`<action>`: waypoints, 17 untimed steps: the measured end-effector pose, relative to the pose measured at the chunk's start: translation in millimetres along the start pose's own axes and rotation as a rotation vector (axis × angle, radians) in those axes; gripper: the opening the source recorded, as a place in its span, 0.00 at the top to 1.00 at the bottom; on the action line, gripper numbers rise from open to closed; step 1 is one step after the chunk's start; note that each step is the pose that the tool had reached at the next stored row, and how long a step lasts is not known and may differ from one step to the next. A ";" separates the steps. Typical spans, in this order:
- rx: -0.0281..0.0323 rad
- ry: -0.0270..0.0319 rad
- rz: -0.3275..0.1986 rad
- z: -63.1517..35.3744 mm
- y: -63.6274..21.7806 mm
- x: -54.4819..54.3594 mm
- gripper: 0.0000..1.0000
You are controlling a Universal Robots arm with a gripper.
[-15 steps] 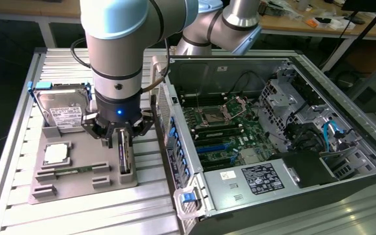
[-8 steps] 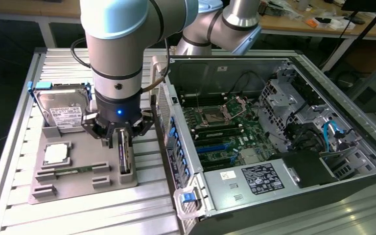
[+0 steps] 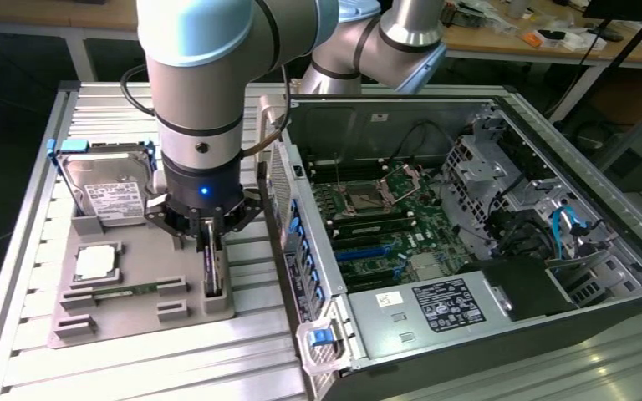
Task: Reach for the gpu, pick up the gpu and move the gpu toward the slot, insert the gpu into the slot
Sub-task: 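Pick up the gpu and move the gpu toward the slot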
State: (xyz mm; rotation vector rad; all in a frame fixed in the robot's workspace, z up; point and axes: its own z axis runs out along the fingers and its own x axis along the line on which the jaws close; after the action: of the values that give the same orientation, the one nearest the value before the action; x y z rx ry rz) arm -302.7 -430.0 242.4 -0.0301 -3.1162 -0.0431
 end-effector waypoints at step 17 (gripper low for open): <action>0.0011 0.0000 0.000 -14.7 0.4 0.4 0.73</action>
State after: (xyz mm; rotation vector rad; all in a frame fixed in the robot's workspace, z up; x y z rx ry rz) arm -302.7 -430.1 257.1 -0.0301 -3.1162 -0.0415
